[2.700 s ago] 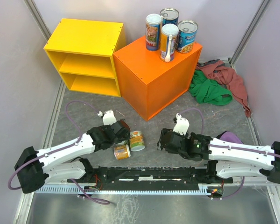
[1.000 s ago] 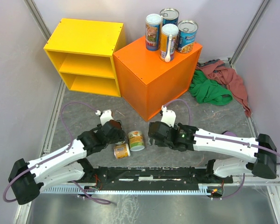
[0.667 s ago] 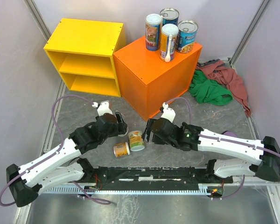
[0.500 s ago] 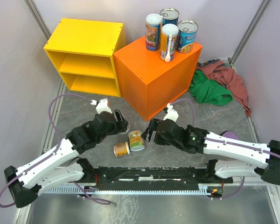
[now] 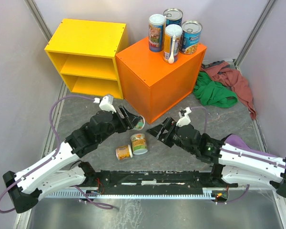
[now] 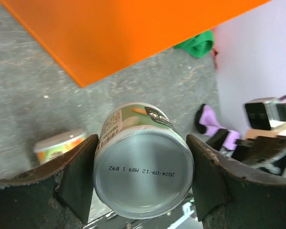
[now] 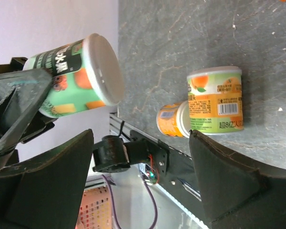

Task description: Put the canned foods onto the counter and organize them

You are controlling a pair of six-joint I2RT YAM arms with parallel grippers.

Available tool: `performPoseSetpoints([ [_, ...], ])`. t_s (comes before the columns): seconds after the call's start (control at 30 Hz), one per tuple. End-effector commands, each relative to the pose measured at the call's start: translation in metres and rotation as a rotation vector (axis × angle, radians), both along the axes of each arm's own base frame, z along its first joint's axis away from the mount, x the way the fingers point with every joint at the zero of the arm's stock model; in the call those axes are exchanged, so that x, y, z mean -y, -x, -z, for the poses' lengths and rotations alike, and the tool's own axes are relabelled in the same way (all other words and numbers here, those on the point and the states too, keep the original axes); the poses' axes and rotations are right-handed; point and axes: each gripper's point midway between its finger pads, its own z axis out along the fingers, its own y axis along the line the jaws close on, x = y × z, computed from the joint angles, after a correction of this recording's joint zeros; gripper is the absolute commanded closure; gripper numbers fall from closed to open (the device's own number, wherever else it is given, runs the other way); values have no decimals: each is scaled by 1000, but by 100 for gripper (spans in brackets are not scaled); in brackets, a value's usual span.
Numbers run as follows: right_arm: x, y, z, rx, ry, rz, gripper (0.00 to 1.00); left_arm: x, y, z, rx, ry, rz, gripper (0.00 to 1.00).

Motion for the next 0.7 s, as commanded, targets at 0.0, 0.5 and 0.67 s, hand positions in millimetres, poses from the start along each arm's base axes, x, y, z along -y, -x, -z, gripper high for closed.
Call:
performPoseSetpoints([
  [0.0, -9, -5, -47, 54, -238, -2, 11, 27, -1, -81, 89, 340, 40, 97],
  [0.5, 2, -5, -93, 156, -439, 7, 11, 56, 9, -100, -37, 640, 114, 97],
  [0.67, 3, -6, -98, 163, -460, 12, 11, 59, 11, -110, -57, 724, 128, 97],
])
